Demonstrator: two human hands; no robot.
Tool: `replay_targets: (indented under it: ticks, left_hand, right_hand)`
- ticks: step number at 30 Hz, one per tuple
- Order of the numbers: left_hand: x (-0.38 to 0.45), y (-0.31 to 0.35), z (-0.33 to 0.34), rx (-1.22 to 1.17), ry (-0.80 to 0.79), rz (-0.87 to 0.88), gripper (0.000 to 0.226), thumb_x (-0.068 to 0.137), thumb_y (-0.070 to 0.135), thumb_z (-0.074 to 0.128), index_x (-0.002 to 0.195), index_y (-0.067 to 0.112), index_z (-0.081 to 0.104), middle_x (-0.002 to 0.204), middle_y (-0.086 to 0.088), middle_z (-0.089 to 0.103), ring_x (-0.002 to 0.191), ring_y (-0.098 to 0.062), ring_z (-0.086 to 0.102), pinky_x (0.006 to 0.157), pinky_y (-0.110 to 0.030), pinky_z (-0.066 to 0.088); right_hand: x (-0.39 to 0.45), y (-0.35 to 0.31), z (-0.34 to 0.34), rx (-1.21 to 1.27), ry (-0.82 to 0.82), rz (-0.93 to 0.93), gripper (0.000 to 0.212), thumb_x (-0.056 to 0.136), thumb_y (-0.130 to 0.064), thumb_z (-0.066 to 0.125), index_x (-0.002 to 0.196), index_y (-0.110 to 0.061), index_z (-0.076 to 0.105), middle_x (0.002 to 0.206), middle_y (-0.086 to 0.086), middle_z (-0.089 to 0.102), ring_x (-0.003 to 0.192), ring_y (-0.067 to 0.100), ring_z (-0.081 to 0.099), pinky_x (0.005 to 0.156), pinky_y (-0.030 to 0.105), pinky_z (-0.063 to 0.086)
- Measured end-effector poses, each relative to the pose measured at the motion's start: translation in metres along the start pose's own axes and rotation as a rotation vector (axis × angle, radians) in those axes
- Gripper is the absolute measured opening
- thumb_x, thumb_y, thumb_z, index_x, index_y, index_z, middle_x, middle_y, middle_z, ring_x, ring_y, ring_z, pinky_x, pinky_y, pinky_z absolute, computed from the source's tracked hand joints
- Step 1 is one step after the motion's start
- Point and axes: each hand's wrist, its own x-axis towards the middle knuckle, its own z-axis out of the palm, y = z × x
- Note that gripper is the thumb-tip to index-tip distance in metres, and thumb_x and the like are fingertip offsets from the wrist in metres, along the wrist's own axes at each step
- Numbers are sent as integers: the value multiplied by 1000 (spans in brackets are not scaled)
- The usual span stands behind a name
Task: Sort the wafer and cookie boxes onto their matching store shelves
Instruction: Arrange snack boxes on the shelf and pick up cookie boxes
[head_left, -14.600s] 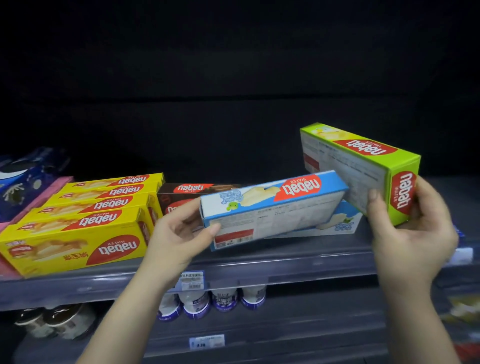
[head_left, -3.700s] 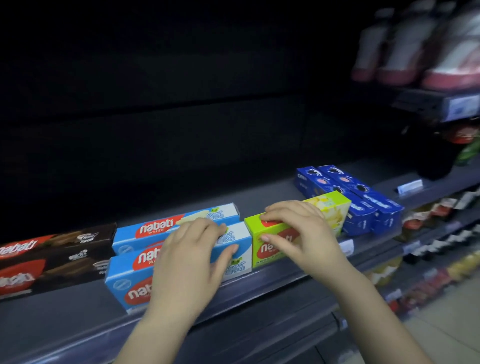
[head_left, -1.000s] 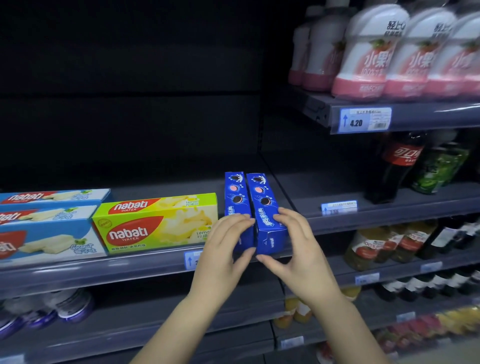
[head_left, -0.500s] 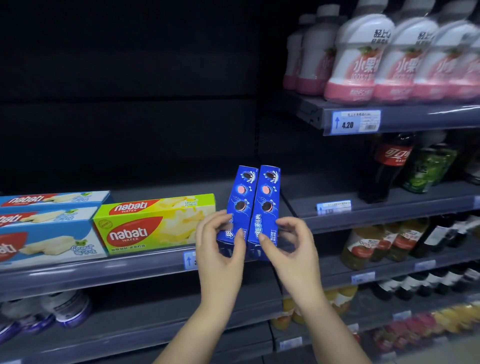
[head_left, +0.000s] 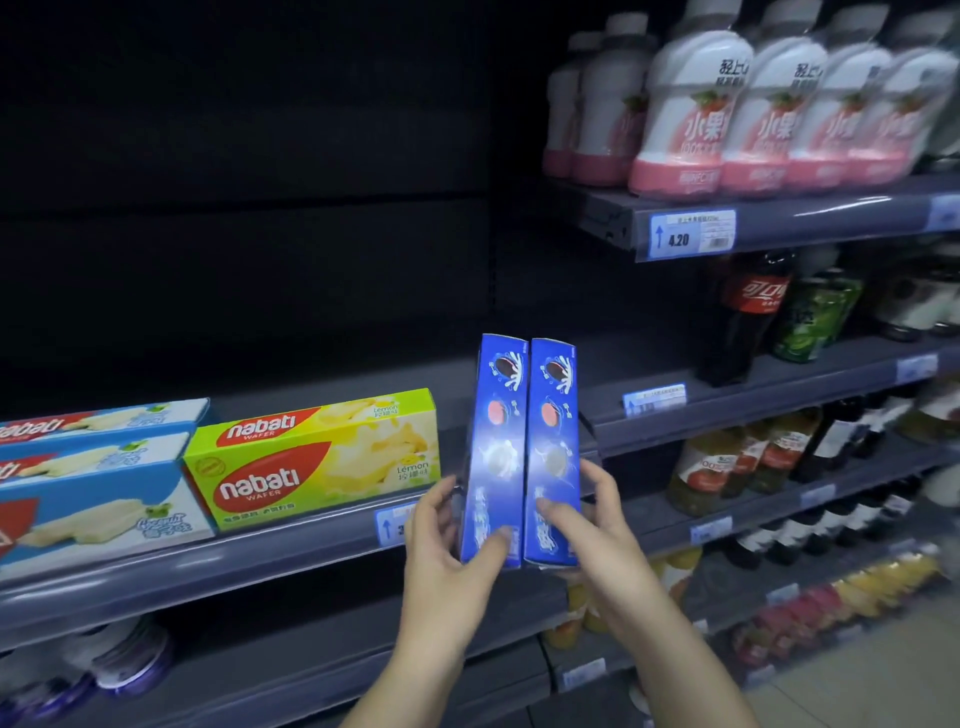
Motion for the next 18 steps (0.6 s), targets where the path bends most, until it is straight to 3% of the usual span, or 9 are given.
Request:
replay_targets:
  ticks: [3, 5, 8, 14, 18]
  left_hand:
    - [-1, -3, -6, -45, -105, -91, 50, 79, 1, 74, 120, 22, 53, 112, 2, 70, 101, -8, 67, 82, -23, 55]
    - [3, -2, -11, -81, -151, -137, 45, 81, 0, 70, 117, 21, 54, 103, -3, 74, 96, -15, 71, 76, -27, 56]
    - [5, 2, -17, -110, -213, -157, 45, 82, 3, 70, 121, 16, 55, 104, -9, 73, 97, -24, 71, 80, -33, 58]
    - [-7, 19, -17, -187, -411, -144, 50, 73, 10, 72, 120, 17, 55, 106, -3, 73, 97, -21, 71, 75, -31, 59]
    - [-19, 22, -1, -191, -599, -177, 60, 71, 16, 83, 123, 16, 54, 113, -3, 72, 104, -22, 69, 84, -38, 58]
  right_hand:
    - [-7, 10, 5, 77, 78, 10, 34, 86, -21, 69, 114, -31, 53, 107, 3, 72, 95, 23, 71, 88, 47, 56]
    - [-14, 13, 11, 136, 105, 23, 38, 82, -22, 75, 116, -23, 57, 105, 4, 74, 95, 25, 72, 88, 47, 55]
    - [-28, 13, 16, 152, 173, -19, 49, 68, -26, 78, 114, -20, 61, 108, 7, 73, 100, 29, 70, 88, 47, 55]
    - [-65, 9, 20, 130, 372, -154, 61, 60, -39, 80, 117, -28, 62, 109, 2, 73, 102, 27, 69, 90, 52, 54]
    - [-101, 5, 8, 133, 574, -228, 67, 58, -43, 79, 120, -25, 61, 112, 1, 72, 108, 27, 67, 95, 54, 51]
